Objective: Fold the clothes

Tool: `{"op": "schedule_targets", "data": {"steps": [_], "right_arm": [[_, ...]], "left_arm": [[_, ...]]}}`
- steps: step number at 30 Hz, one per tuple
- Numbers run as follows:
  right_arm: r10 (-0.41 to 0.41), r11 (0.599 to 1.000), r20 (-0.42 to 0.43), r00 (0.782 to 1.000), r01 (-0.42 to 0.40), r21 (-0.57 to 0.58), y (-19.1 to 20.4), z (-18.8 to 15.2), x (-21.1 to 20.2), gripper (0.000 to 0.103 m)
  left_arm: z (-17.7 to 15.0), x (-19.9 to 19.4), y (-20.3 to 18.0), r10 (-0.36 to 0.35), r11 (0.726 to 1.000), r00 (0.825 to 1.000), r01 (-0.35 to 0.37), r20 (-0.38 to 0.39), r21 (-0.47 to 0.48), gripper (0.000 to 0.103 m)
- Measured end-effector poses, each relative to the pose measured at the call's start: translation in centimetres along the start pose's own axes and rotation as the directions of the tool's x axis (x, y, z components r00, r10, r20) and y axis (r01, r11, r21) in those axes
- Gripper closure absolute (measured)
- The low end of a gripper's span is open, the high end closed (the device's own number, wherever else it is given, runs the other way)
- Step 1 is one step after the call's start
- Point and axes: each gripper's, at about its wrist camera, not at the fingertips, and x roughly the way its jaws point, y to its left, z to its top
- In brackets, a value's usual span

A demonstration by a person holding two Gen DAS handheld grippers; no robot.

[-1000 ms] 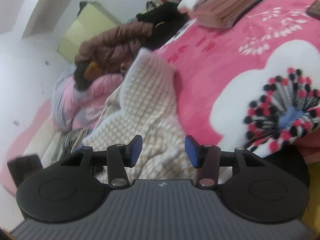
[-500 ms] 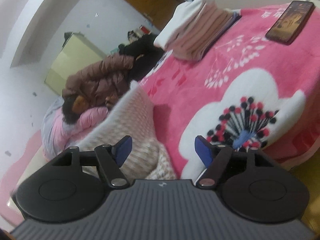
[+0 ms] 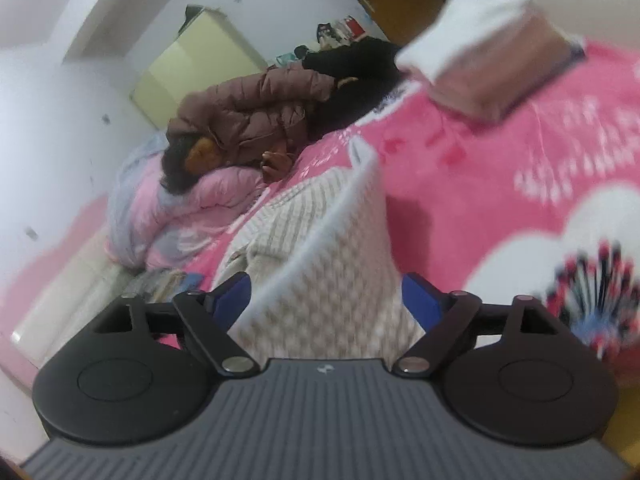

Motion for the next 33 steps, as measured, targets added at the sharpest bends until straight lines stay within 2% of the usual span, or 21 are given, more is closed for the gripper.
{"op": "schedule_targets", "data": {"steps": [3, 7, 9, 12, 13, 15, 16, 17, 19, 20, 21, 23, 26, 27, 30, 33], "right_arm": [[-0.013, 1.0, -0.026, 1.0, 0.013, -0.002, 0.0, 3.1, 2.5, 0.016], [-0.01, 0.997, -0.166, 0.986, 0.022, 0.072, -1.0, 5.8, 8.1, 0.016], [-0.007, 0.996, -0.283, 0.959, 0.032, 0.085, -1.4, 5.7, 11.2, 0.016], [-0.089, 0.99, -0.443, 0.892, 0.128, 0.059, -2.4, 3.8, 14.5, 0.017], [-0.096, 0.99, -0.469, 0.878, 0.135, 0.05, -2.8, 3.0, 14.9, 0.018], [-0.116, 0.99, -0.487, 0.865, 0.139, 0.011, -3.5, 1.8, 14.8, 0.026], [-0.129, 0.991, -0.478, 0.869, 0.131, -0.029, -3.4, 1.5, 14.4, 0.032], [-0.142, 0.99, -0.468, 0.872, 0.123, -0.069, -3.2, 1.3, 14.1, 0.044], [-0.172, 0.981, -0.445, 0.879, 0.111, -0.158, -2.9, 0.8, 13.3, 0.059], [-0.199, 0.969, -0.428, 0.882, 0.111, -0.221, -2.5, 0.6, 13.1, 0.071], [-0.226, 0.953, -0.403, 0.887, 0.116, -0.279, -2.1, 0.4, 12.7, 0.077], [-0.279, 0.915, -0.329, 0.902, 0.146, -0.376, -1.2, 0.2, 11.9, 0.085], [-0.334, 0.855, -0.206, 0.92, 0.204, -0.476, -0.3, -0.4, 10.7, 0.088], [-0.333, 0.852, -0.182, 0.925, 0.213, -0.478, -0.5, -0.8, 10.3, 0.089], [-0.29, 0.896, -0.153, 0.945, 0.212, -0.391, -2.6, -1.4, 9.8, 0.088], [-0.243, 0.928, -0.121, 0.962, 0.194, -0.317, -3.8, -2.0, 8.9, 0.086]], "left_arm": [[-0.5, 0.0, -0.4, 0.015, 1.0, 1.0, -0.016, 0.013, 0.015, 0.005], [-1.0, 0.1, -1.0, 0.039, 0.997, 0.999, -0.04, 0.016, 0.063, 0.005], [-1.2, 0.1, -1.2, 0.046, 0.995, 0.999, -0.047, 0.015, 0.093, 0.005], [-1.7, -0.6, -1.0, 0.031, 0.993, 0.999, -0.032, 0.006, 0.111, 0.006], [-1.9, -0.8, -0.9, 0.025, 0.993, 1.0, -0.025, 0.002, 0.115, 0.006], [-1.9, -2.1, -0.4, 0.007, 0.993, 1.0, -0.007, 0.002, 0.114, 0.01], [-1.8, -2.8, -0.1, -0.003, 0.994, 1.0, 0.002, 0.002, 0.113, 0.01], [-1.6, -3.7, 0.6, -0.006, 0.995, 1.0, 0.006, 0.0, 0.1, 0.01], [-1.1, -5.6, 2.1, -0.011, 0.997, 1.0, 0.011, -0.006, 0.071, 0.01], [-0.4, -6.5, 3.3, -0.008, 0.999, 1.0, 0.008, 0.001, 0.045, 0.01], [0.4, -7.5, 4.5, -0.005, 1.0, 1.0, 0.004, 0.008, 0.017, 0.01], [1.8, -6.0, 5.9, 0.075, 0.994, 0.997, -0.073, -0.026, 0.08, 0.009], [4.0, -3.6, 8.0, 0.203, 0.964, 0.977, -0.187, -0.07, 0.188, 0.007], [4.8, -2.8, 8.7, 0.246, 0.949, 0.966, -0.223, -0.082, 0.224, 0.007], [7.0, -0.3, 10.8, 0.374, 0.886, 0.921, -0.321, -0.106, 0.334, 0.008], [5.9, 4.4, 12.4, 0.479, 0.799, 0.853, -0.326, -0.208, 0.505, 0.009]]}}
